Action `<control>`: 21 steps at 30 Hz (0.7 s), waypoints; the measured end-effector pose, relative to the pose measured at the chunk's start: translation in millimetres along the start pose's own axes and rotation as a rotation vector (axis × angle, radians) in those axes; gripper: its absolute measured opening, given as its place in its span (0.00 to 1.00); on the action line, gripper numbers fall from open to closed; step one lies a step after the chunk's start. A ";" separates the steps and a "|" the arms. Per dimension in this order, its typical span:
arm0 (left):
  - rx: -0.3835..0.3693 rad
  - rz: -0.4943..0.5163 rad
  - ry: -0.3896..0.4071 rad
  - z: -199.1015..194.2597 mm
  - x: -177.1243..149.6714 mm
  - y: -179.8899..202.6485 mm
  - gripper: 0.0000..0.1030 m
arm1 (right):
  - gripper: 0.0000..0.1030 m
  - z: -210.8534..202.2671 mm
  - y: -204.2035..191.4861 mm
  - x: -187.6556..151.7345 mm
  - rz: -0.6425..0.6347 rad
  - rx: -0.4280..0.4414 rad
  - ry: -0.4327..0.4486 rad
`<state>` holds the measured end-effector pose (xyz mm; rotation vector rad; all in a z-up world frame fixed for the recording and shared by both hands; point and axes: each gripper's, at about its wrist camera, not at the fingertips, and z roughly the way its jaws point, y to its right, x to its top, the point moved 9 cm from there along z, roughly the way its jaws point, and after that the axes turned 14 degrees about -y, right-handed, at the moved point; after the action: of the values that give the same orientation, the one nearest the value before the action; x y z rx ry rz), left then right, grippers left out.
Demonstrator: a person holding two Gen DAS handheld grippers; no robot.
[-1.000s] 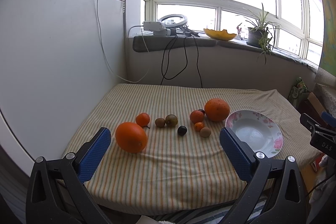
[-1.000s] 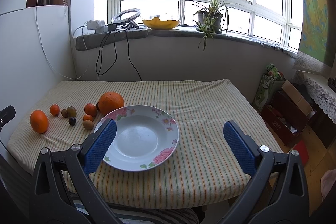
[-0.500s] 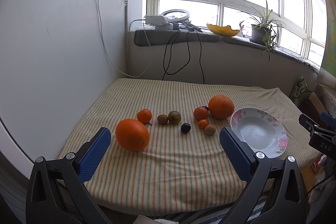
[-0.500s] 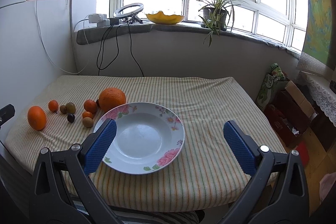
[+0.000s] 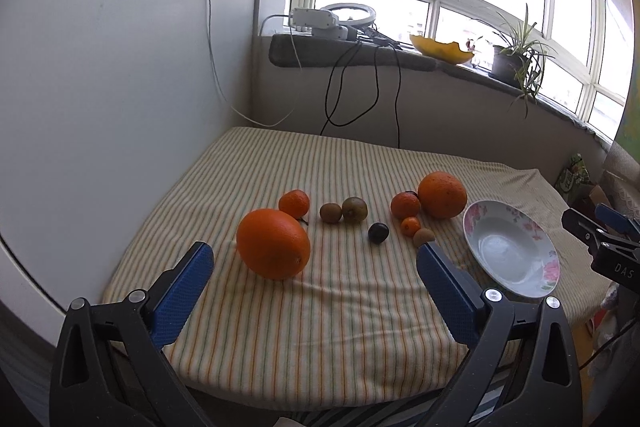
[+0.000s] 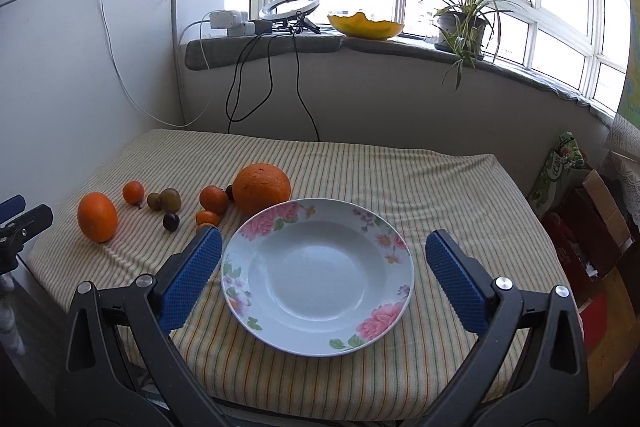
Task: Organize fruits
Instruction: 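Move the right tool to the smaller orange and close around it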
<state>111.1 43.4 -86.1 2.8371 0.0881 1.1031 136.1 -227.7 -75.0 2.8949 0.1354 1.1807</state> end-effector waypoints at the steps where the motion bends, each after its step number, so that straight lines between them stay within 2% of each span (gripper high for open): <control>1: -0.004 -0.006 -0.005 2.5 -1.1 -3.0 0.97 | 1.00 1.6 -6.4 1.9 -0.011 0.026 -0.005; 11: -0.067 -0.082 -0.068 30.0 -8.3 -33.0 0.92 | 1.00 34.8 -85.7 22.5 -0.134 0.225 -0.090; 17: -0.094 -0.096 -0.101 50.8 -11.7 -42.0 0.87 | 1.00 67.2 -135.6 29.3 -0.175 0.349 -0.198; 21: -0.119 -0.108 -0.116 62.6 -12.4 -45.5 0.83 | 1.00 80.8 -166.7 32.1 -0.217 0.397 -0.233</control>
<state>143.5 83.3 -145.3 2.7471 0.1598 0.8897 202.8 -57.2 -117.7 3.2104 0.7369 0.8559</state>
